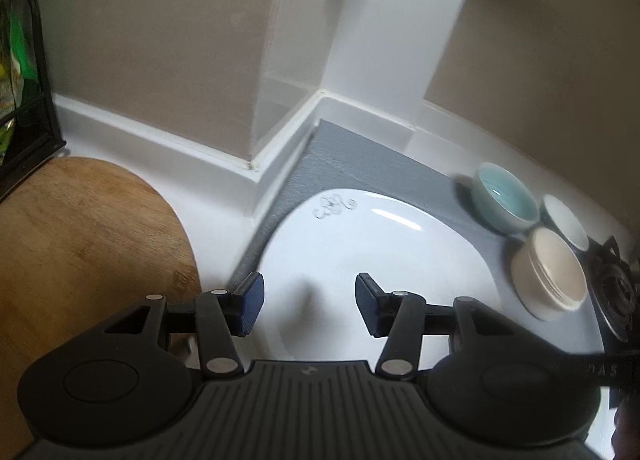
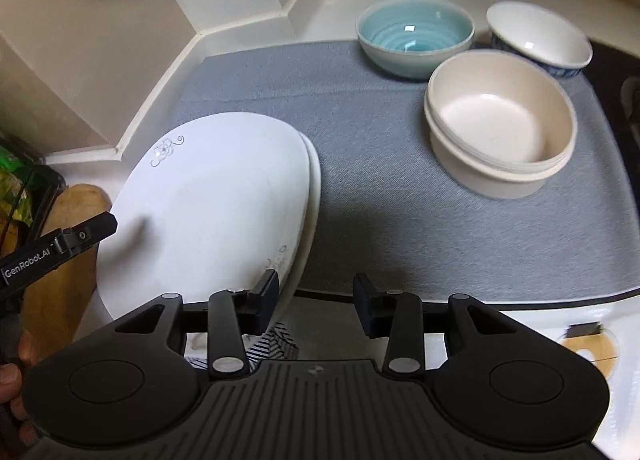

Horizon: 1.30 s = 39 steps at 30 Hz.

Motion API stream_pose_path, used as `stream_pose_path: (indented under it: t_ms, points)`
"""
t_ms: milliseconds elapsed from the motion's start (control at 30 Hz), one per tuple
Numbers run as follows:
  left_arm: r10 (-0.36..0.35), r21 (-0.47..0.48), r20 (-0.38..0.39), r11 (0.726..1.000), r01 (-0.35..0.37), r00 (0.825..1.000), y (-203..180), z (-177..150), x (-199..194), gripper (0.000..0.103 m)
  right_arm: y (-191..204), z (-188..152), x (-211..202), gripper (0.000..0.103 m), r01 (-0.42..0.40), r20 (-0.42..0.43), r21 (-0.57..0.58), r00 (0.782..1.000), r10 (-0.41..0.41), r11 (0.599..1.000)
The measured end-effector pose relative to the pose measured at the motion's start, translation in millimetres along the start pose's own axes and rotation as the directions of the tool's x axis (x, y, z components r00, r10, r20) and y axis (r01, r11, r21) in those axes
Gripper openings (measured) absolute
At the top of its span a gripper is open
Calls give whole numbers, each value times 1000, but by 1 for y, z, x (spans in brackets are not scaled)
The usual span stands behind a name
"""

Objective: Organize plates and bowls

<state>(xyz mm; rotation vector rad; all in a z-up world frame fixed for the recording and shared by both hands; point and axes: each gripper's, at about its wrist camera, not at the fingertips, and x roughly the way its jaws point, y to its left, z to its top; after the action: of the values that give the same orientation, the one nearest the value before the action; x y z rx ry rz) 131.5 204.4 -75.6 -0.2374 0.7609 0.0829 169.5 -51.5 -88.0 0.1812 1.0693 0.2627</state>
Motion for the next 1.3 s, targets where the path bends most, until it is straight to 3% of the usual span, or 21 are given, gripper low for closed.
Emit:
stream_pose_path:
  t_ms: [133,200,367,567,800,1300]
  points:
    - [-3,39,7,999,3,1000,-21,-12,-12,54,-11,-6,-10,43,-9,20,-14,1000,9,1000]
    - [-7,54,15,999,6,1000,-34,-18,-19,39,-21,-8,-16,43,-24,28,-9,999,24,1000]
    - [-32,94,19,995,30,999,-76,-33,-36,18,-53,-17,-33,43,-70,57,10,996,69,998]
    - [-69,162,29,985,63,997,-125,-59,-65,19,-101,-29,-63,39,-101,113,50,989,94,994]
    - [-101,157,74,984,89,992,-146,-88,-101,19,-146,-24,-75,31,-117,151,61,983,106,991]
    - [-6,164,110,986,-12,994,-158,-92,-125,20,-194,22,-59,39,-168,209,180,969,129,969]
